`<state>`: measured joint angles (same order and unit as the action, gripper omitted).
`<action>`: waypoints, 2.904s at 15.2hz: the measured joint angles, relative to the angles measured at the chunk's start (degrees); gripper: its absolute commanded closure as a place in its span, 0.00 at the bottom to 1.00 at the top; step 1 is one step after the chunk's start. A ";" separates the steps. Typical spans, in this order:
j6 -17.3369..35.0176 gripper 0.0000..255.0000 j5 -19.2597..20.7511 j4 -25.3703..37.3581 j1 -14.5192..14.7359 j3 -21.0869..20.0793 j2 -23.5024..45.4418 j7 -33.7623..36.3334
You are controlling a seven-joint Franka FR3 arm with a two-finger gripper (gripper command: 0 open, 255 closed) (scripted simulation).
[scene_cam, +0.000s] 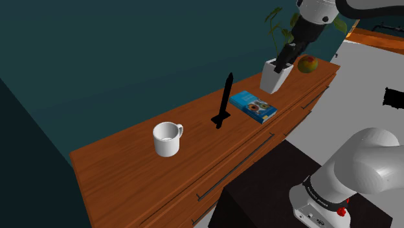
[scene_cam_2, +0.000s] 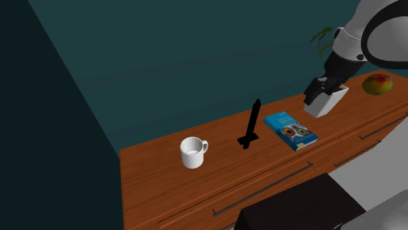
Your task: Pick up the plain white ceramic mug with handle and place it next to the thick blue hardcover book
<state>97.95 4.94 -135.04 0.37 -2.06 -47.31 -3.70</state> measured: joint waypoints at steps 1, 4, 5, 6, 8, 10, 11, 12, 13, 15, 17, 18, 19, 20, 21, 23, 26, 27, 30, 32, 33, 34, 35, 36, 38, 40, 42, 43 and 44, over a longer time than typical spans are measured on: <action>0.00 0.00 0.00 0.00 0.00 0.00 0.00 0.00; 1.56 0.00 -1.46 -1.03 0.59 -2.38 0.95 3.05; 2.32 0.00 -2.09 -1.42 0.83 -3.39 1.49 4.36; 2.93 0.00 -2.73 -1.39 1.07 -4.47 2.31 5.73; 4.73 0.00 -4.10 -2.25 1.65 -6.87 3.57 8.78; 6.95 0.00 -5.40 -2.51 2.15 -9.47 5.84 11.97; 7.82 0.00 -5.91 -2.43 2.30 -10.54 6.90 13.35; 8.79 0.00 -6.40 -2.90 2.52 -11.55 7.51 14.68; 9.93 0.00 -6.78 -2.69 2.57 -12.63 8.95 16.01; 11.61 0.00 -7.56 -1.76 2.79 -15.13 11.79 19.12; 13.84 0.00 -7.99 -1.10 2.76 -17.34 14.85 21.91; 14.75 0.00 -8.36 -1.20 3.01 -18.60 15.75 23.54; 15.80 0.00 -8.36 -0.34 2.88 -19.89 17.71 25.15; 16.18 0.00 -8.52 0.35 2.99 -21.08 18.89 26.78; 17.04 0.00 -8.33 1.39 2.82 -22.36 20.88 28.44; 19.18 0.00 -7.82 2.62 2.54 -24.76 24.52 31.66; 21.20 0.00 -5.98 6.11 1.84 -28.06 30.64 36.61; 22.02 0.00 -5.12 7.25 1.87 -29.64 32.93 39.01; 23.27 0.00 -1.93 11.16 1.56 -32.48 39.26 44.58; 24.32 0.00 1.40 14.25 1.71 -34.21 44.65 48.93; 24.24 0.00 3.14 16.23 2.08 -34.91 47.32 51.18; 23.98 0.00 4.65 18.10 2.57 -35.38 49.61 53.17; 24.21 0.00 6.46 19.68 3.34 -35.83 52.20 55.50; 24.23 0.00 8.49 21.76 4.18 -35.98 55.16 57.70; 24.01 0.00 11.95 25.73 6.21 -35.77 60.47 61.44; 23.29 0.00 14.86 30.06 8.77 -35.27 65.35 64.79; 22.68 0.00 16.85 33.48 10.65 -34.53 69.02 66.68; 22.99 0.00 17.34 33.77 11.04 -34.31 69.80 67.17; 23.48 0.00 17.73 33.67 11.28 -34.14 70.31 67.56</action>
<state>121.43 22.66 -101.37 11.65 -36.21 23.00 63.87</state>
